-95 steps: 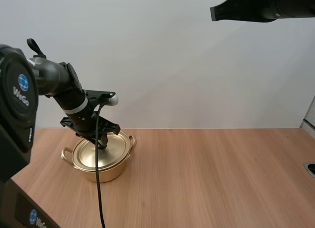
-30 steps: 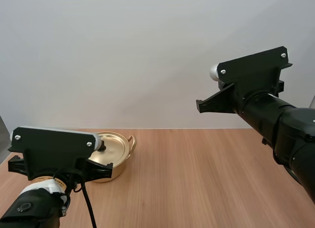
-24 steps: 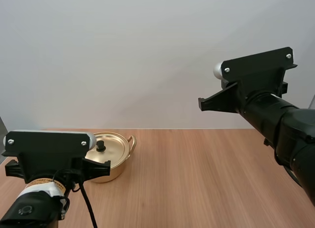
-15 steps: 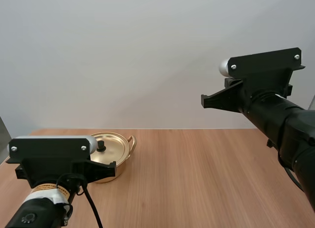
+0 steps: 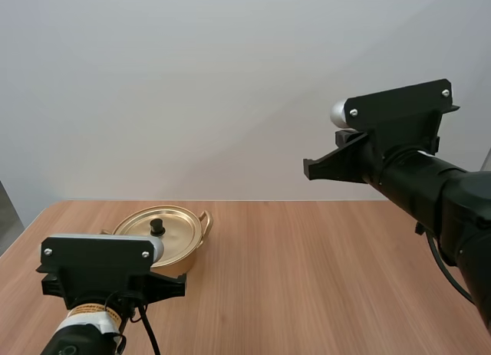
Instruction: Open the pot, put the car inside, and close it
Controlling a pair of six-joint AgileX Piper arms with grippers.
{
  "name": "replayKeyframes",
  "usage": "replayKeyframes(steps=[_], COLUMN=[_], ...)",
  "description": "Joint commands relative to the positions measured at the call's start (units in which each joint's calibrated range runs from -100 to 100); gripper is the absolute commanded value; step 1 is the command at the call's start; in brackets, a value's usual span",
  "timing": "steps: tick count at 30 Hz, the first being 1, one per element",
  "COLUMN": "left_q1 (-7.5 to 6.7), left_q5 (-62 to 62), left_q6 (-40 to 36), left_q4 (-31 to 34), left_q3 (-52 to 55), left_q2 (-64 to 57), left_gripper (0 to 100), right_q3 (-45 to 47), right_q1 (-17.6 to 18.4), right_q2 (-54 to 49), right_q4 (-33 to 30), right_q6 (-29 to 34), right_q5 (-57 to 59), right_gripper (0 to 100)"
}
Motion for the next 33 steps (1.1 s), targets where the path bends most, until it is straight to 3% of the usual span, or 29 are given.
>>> replayKeyframes(steps=[1, 7, 20, 25, 29, 33], left_q1=[0.44, 1.67, 1.66, 1.66, 1.66, 1.66], left_q5=[0.07, -0.82, -0.82, -0.82, -0.82, -0.82], left_q6=[0.04, 0.04, 0.04, 0.04, 0.04, 0.04], left_q4=[0.09, 0.12, 0.22, 0.22, 0.22, 0.22], left_q3=[0.00, 0.00, 0.00, 0.00, 0.00, 0.00], left_q2=[0.00, 0.00, 0.00, 0.00, 0.00, 0.00], left_gripper=[35, 35, 35, 35, 35, 35], right_q3=[-0.01, -0.01, 11.09, 17.00, 20.38, 22.43], right_q1=[-0.04, -0.04, 0.15, 4.70, 8.31, 9.37], right_q2=[0.00, 0.00, 2.64, -0.02, -7.26, -12.51], right_q4=[-1.27, -2.54, -3.03, -3.72, -3.97, -0.78], right_q6=[2.43, 3.23, 5.11, 2.73, 0.80, 0.93], right_q5=[-0.58, -1.59, -9.31, -29.93, -40.35, -47.24], right_gripper=[0, 0, 0, 0, 0, 0])
